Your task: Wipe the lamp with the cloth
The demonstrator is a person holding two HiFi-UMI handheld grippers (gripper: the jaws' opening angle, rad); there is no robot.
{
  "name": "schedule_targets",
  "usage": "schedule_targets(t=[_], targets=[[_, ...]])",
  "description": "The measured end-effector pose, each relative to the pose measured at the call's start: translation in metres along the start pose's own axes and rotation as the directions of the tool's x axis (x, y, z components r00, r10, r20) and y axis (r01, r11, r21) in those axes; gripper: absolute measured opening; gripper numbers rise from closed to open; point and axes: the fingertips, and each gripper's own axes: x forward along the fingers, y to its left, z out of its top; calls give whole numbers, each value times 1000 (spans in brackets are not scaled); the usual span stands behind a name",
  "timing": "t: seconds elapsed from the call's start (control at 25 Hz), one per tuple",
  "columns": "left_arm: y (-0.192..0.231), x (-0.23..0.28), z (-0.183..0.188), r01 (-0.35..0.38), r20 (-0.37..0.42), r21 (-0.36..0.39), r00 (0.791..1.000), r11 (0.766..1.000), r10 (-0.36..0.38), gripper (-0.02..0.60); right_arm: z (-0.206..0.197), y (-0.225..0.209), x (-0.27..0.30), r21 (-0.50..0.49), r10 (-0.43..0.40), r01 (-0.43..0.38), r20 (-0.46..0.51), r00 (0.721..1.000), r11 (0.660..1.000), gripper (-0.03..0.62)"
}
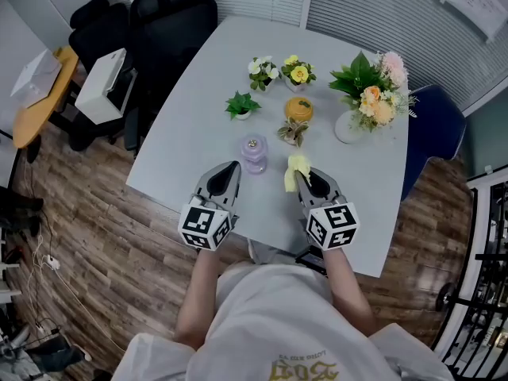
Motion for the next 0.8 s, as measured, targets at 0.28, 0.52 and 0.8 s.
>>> schedule_targets(t=[0.28,0.52,0.8], targets=[[1,1,-3,4,-5,5,1000,1000,-4,2,0,0,2,3,0,0,0,1000,1000,54],[1,1,-2,5,-1,1,1000,1000,-5,2,2,1,1,-2,2,-2,-1,1000,1000,54],[0,1,-3,-5,-4,5,1000,1000,5,3,-1,1,-5,-2,-1,1,-1,1000,1000,54]])
